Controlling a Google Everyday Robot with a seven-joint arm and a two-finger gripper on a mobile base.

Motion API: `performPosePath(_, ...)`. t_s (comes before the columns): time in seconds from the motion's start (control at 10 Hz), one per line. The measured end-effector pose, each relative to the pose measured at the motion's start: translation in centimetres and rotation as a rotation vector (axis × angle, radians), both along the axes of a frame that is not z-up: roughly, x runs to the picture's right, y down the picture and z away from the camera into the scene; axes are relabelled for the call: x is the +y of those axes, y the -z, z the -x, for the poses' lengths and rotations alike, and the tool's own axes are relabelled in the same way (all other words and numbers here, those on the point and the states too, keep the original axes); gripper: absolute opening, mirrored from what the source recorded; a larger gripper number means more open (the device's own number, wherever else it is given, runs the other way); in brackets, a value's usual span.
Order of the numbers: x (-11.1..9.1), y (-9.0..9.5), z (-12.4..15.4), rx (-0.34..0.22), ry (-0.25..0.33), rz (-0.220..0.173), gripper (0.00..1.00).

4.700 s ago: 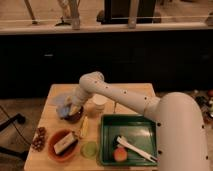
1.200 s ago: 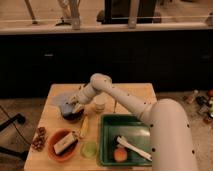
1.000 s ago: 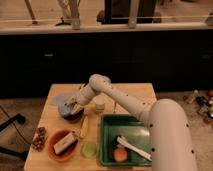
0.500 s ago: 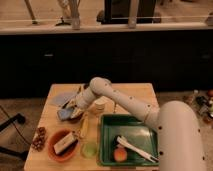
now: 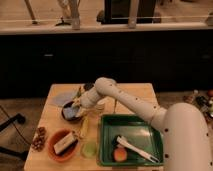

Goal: Wipe purple bowl with sponge

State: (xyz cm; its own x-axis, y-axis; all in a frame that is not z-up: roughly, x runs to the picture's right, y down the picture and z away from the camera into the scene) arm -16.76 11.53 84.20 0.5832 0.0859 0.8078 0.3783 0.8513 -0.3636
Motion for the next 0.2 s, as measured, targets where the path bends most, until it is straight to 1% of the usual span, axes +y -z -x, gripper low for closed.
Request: performPosePath(0.2,-0.54,-0.69,-0.04,0.007,-0.003,0.0,0.0)
